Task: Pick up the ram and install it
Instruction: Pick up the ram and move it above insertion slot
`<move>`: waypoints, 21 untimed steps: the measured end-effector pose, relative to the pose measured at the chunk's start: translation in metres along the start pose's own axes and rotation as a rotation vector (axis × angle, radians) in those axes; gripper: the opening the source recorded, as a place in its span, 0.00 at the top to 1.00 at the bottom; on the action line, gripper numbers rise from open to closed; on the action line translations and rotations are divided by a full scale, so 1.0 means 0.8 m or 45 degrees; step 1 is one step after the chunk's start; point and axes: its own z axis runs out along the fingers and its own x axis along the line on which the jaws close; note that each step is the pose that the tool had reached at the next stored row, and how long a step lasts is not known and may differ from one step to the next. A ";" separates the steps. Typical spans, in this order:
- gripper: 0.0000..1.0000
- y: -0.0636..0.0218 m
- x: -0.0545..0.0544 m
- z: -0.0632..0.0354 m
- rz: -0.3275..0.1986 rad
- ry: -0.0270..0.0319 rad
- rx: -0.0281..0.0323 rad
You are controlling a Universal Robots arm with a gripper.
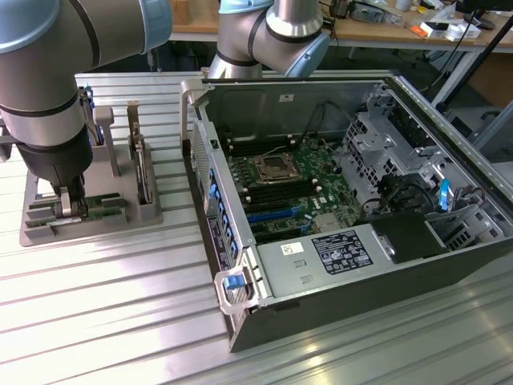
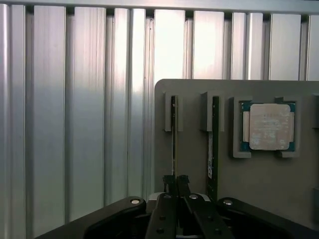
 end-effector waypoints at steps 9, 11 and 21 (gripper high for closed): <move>0.88 0.000 0.000 -0.008 0.000 0.0001 -0.0002; 0.88 0.000 0.000 -0.009 0.000 0.0001 -0.0001; 0.88 0.001 0.000 -0.020 0.000 0.0001 -0.0002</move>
